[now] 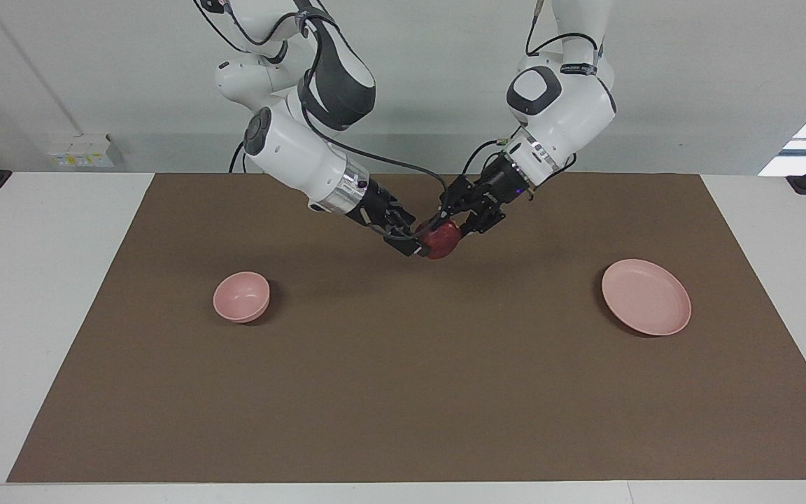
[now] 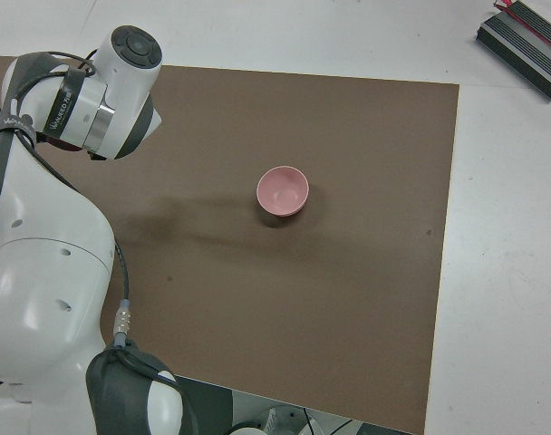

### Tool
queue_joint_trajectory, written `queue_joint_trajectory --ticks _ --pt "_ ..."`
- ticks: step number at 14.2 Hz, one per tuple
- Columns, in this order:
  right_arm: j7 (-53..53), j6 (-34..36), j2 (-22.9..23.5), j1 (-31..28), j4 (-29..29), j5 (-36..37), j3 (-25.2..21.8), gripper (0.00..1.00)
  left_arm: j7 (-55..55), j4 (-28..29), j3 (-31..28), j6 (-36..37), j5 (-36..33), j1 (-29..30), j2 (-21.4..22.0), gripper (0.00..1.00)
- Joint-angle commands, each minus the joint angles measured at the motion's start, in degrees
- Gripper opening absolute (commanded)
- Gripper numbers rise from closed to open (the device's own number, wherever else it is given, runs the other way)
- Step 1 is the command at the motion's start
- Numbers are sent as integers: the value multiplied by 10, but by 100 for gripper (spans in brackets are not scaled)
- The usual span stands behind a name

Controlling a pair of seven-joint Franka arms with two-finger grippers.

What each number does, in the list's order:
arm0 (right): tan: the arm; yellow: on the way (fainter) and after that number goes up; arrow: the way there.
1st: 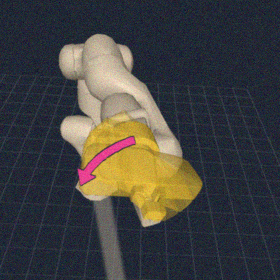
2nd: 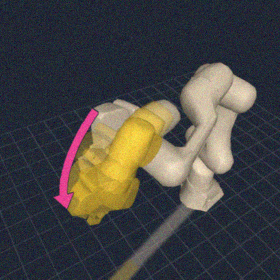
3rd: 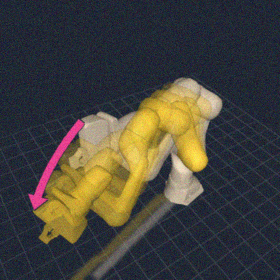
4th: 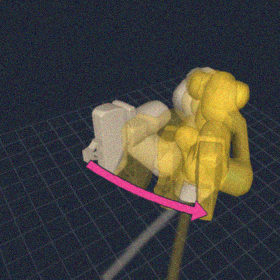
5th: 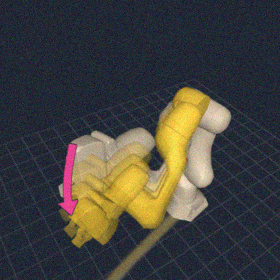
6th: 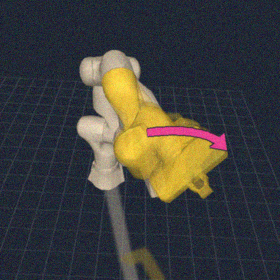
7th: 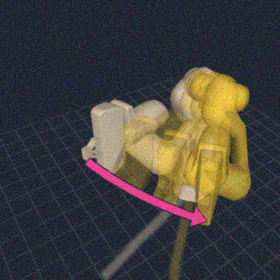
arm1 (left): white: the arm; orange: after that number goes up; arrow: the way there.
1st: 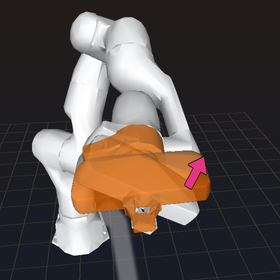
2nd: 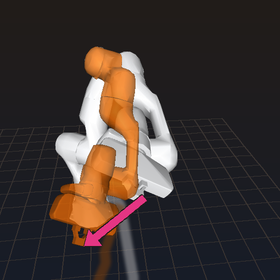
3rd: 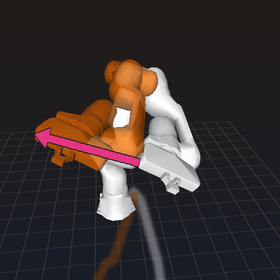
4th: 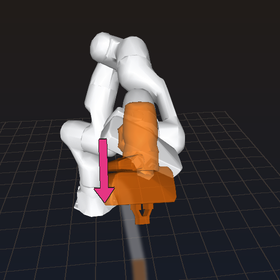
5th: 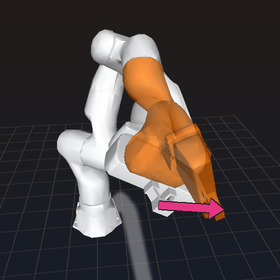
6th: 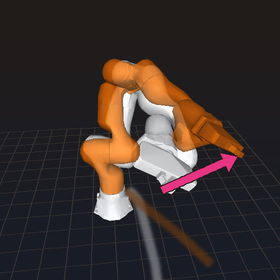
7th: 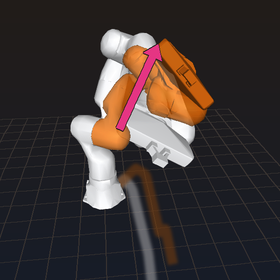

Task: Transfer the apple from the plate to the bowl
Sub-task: 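Lift the apple with the left gripper while the right gripper approaches, then close the right gripper on the apple held by the left gripper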

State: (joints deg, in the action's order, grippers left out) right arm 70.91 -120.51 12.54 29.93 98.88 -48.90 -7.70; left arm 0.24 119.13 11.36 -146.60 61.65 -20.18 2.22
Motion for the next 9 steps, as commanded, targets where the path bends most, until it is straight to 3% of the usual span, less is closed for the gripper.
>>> queue_joint_trajectory --ticks 1,9 --pt "8 -17 1 6 1 -16 -1 100 -5 5 -4 -28 13 -21 6 0" --pt "8 -26 -1 18 3 -16 -1 100 -18 5 -1 -24 13 -21 6 0"
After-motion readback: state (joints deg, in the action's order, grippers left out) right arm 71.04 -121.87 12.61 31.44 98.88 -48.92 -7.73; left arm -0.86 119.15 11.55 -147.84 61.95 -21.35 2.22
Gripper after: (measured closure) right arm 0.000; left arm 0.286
